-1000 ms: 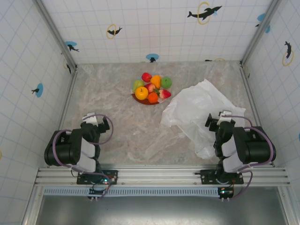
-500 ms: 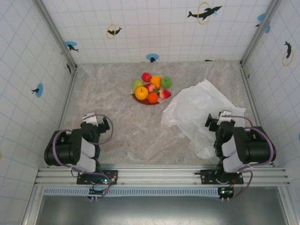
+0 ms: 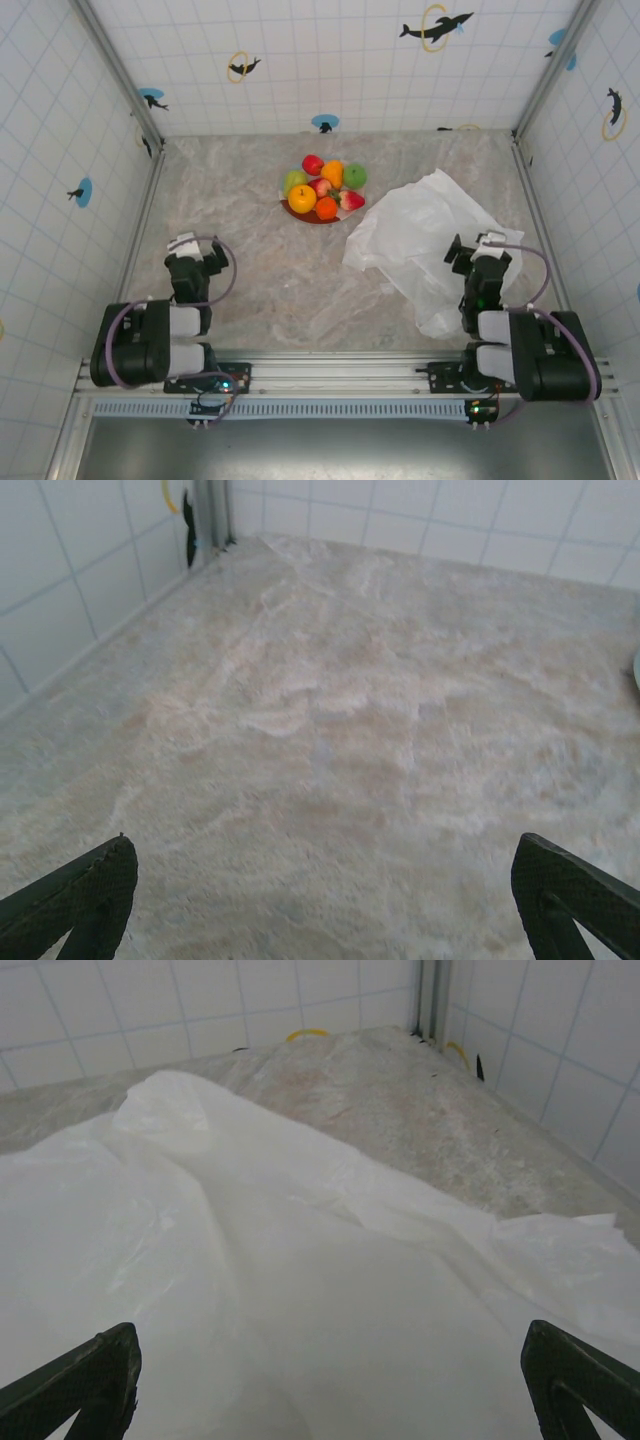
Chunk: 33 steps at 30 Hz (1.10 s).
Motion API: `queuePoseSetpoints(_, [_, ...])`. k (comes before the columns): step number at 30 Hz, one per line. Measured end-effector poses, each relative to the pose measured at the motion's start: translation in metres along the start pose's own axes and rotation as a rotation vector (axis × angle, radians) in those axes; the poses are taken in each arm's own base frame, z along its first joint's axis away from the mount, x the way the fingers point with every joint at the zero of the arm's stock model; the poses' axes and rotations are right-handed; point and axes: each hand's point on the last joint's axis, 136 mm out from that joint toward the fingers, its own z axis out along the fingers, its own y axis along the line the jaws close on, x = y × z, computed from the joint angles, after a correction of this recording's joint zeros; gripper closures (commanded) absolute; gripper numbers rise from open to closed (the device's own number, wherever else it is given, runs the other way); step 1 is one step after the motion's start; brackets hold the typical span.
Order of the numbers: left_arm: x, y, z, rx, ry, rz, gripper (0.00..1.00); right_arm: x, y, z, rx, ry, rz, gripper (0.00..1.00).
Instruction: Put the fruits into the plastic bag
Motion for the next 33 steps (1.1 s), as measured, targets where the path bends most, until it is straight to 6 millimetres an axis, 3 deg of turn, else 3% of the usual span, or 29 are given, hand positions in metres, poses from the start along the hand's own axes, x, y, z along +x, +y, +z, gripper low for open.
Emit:
queuePoseSetpoints(2, [-0.014,0.002,0.000,-0.017,-0.028,-0.036,0.02,-0.018,0.000,0.005,0.018,-0.015,0.021,0.00])
queuePoseSetpoints(5, [-0.038,0.000,0.004,-0.022,-0.050,-0.123,0.02,-0.061,0.004,0.016,0.043,-0.052,0.073,0.00])
queuePoseSetpoints(9, [-0.073,-0.010,0.014,0.010,-0.060,-0.235,0.02,-0.108,0.011,0.018,0.031,-0.105,0.137,0.00])
queuePoseSetpoints(14, [-0.101,-0.034,0.020,0.105,-0.004,-0.336,0.02,-0.120,0.022,0.016,-0.017,-0.072,0.166,0.00])
queuePoseSetpoints(17, [-0.105,-0.065,0.018,0.197,0.063,-0.347,0.03,-0.122,0.033,0.016,-0.065,-0.026,0.164,0.00])
queuePoseSetpoints(20, [-0.100,-0.111,0.006,0.315,0.141,-0.322,0.04,-0.126,0.052,0.013,-0.131,0.013,0.149,0.00])
queuePoseSetpoints(25, [-0.076,-0.191,-0.027,0.520,0.287,-0.242,0.07,-0.122,0.107,-0.001,-0.292,0.092,0.074,0.00])
queuePoseSetpoints(30, [-0.030,-0.256,-0.060,0.663,0.452,-0.147,0.09,-0.081,0.157,-0.022,-0.420,0.224,-0.041,0.00])
queuePoseSetpoints(33, [0.000,-0.285,-0.082,0.726,0.537,-0.072,0.08,-0.056,0.166,-0.027,-0.441,0.307,-0.083,0.00])
